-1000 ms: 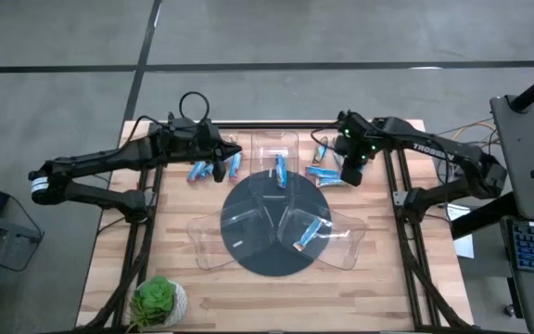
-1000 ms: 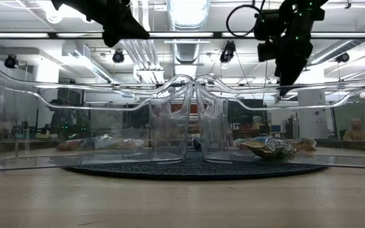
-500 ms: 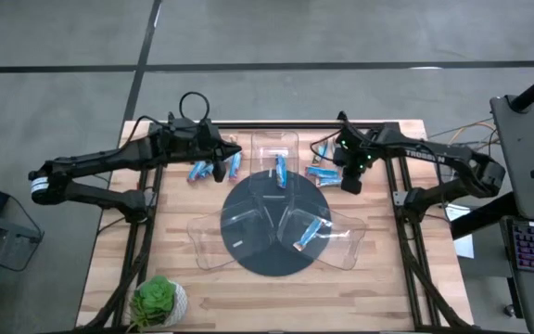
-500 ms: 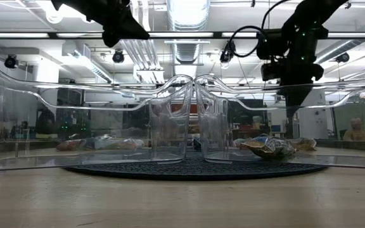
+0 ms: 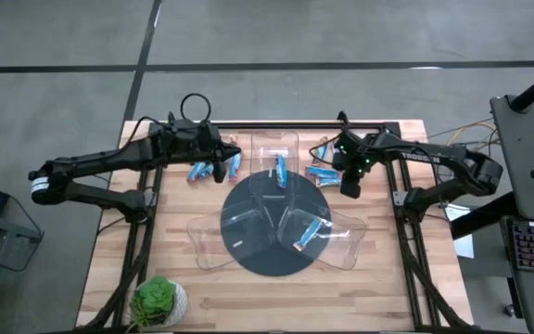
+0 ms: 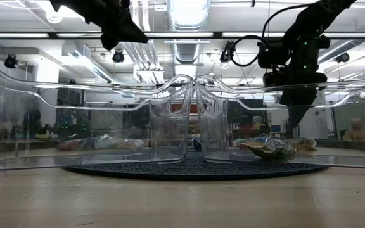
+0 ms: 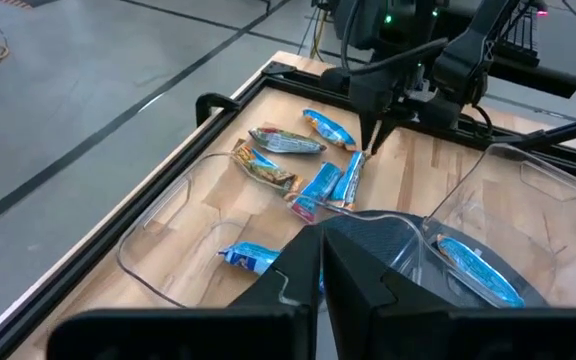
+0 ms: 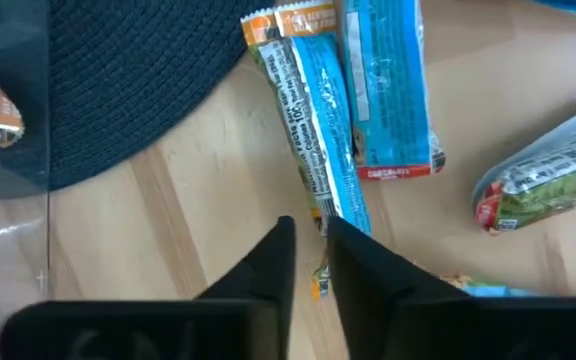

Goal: Pick and place Granola Bars by type
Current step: Put the yellow granola bar into the right transparent bin

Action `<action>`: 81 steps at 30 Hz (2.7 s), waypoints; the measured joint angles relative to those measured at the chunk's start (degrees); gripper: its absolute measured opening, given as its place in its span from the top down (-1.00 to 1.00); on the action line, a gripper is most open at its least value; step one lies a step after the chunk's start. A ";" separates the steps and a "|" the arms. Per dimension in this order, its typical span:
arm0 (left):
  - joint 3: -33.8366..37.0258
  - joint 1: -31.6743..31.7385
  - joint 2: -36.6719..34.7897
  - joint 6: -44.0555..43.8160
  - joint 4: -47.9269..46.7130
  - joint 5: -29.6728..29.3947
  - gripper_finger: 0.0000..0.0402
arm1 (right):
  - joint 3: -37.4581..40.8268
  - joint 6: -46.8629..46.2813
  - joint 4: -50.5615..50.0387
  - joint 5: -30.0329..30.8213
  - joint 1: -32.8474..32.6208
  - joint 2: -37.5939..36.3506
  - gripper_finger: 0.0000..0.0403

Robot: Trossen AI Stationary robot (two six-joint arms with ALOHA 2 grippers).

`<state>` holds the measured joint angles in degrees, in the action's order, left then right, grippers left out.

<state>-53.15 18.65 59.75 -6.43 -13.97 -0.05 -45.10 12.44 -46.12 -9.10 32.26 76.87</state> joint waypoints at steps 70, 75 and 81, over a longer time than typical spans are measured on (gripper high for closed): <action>0.00 0.01 0.00 -3.61 -0.21 0.02 1.00 | -1.32 4.88 5.63 1.33 -0.12 12.84 0.76; -0.02 0.00 0.00 -3.81 -0.21 0.02 1.00 | -2.77 4.19 2.81 1.33 -0.14 12.35 0.78; -0.02 0.01 0.00 -3.85 -0.21 0.02 1.00 | -7.08 4.24 -3.96 1.11 -0.14 10.86 0.78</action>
<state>-53.17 18.66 59.75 -10.27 -14.17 -0.03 -52.18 16.68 -50.08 -7.99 32.12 87.74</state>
